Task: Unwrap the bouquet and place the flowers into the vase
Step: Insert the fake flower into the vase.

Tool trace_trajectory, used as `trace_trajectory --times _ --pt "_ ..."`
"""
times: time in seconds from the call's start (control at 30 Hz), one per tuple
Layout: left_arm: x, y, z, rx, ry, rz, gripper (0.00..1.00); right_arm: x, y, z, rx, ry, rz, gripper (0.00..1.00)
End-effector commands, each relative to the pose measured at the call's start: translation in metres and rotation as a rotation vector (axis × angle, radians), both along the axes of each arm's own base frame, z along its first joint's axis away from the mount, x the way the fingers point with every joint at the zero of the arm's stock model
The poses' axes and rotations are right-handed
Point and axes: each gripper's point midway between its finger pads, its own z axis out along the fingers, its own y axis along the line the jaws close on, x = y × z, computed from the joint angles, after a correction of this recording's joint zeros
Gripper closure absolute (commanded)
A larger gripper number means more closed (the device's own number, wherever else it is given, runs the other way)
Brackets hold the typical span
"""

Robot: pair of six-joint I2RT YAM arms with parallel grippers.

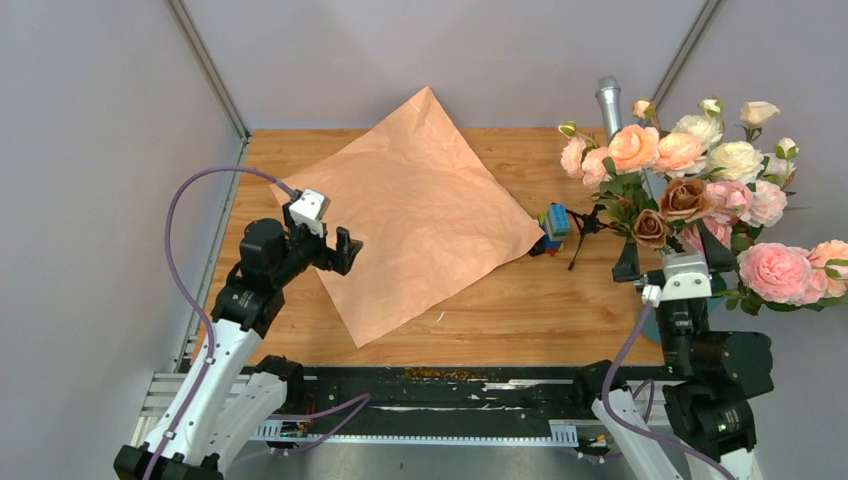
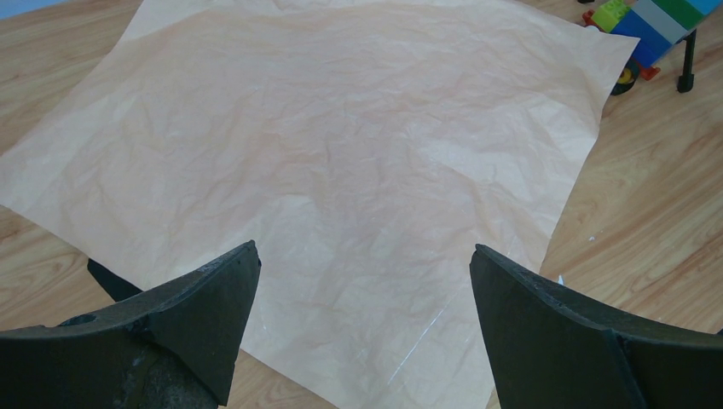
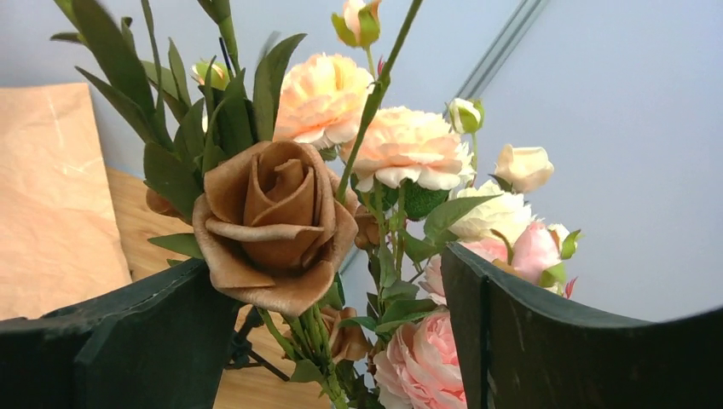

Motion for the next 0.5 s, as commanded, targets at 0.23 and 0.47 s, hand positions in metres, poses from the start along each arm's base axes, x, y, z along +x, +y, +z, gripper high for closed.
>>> trace_trajectory --times 0.23,0.47 --pt "0.003 -0.002 0.009 -0.010 -0.039 -0.007 0.00 -0.002 -0.010 0.005 0.042 0.018 -0.049 0.39" --pt "0.003 -0.004 0.007 -0.009 -0.033 -0.017 0.00 0.018 -0.042 -0.020 0.083 0.049 -0.274 0.65"
